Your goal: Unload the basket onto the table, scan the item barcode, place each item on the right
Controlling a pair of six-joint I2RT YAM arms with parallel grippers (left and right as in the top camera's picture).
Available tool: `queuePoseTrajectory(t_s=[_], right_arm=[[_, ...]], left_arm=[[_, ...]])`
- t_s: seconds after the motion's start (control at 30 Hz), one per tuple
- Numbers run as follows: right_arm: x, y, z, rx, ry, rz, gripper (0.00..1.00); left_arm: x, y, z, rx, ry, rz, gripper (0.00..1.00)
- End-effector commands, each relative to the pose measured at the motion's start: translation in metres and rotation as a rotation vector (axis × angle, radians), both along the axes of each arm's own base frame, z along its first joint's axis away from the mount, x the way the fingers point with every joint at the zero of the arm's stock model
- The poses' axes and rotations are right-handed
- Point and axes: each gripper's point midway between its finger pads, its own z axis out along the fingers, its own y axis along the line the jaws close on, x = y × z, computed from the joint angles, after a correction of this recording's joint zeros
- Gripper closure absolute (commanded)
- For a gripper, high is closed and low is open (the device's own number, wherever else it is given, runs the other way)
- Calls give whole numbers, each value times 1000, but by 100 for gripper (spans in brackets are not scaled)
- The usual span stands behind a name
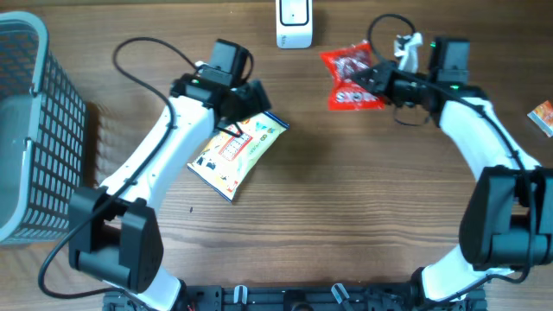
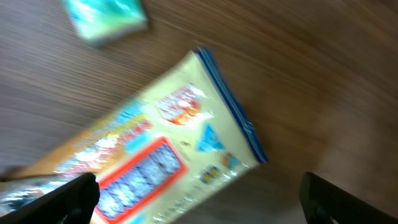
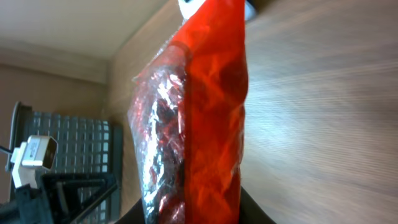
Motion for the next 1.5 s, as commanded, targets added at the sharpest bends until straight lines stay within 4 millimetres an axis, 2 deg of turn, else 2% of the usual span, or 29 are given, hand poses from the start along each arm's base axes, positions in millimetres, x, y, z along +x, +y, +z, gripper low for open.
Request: queuePoseTrajectory(t_s=[0.0,0.07,0.13,0.27,0.47,0.6,0.67,0.8,0.9,1.0,1.03,1.1,1.27,1.37,1.47], right_arm=[[5,40,28,17,-42,28,96],[15,59,41,-11,-97,71,96],[31,66,54,-45,-126,57,95],[65,70,72,-49,-166,22,96],[116,88,58,-39,-101,87,95],[144,94,53,-16,-150,81,95],[152,97,51,-10,-196,88,96],[162,116,38,-15,-257,99,96],[167,132,18,-63,-257,70,95],[169,140,-4,-96,-217,26,96],[172,138,-13,-104,-197,4,96],[173,134,-14,-108,-195,-5,96],[181,98,-1,-51,-195,-3,96],[184,55,17,21,-194,3,96],[185,-12,24,52,-115,-89,96]], left_arm=[[-1,54,-2,110,32,125,0],[-9,76,-6,126,87,172,0],[-16,92,-9,135,126,206,0],[-18,104,-10,136,140,237,0],[-18,104,-10,136,140,237,0],[-18,104,-10,136,140,237,0],[-18,104,-10,136,140,237,0],[-18,104,-10,136,140,237,0],[-18,104,-10,136,140,237,0],[-18,104,-10,136,140,237,0],[-18,104,-10,136,140,237,0],[-18,104,-10,136,140,237,0],[-18,104,-10,136,140,237,0],[-18,104,-10,136,140,237,0],[-18,104,-10,136,140,237,0]])
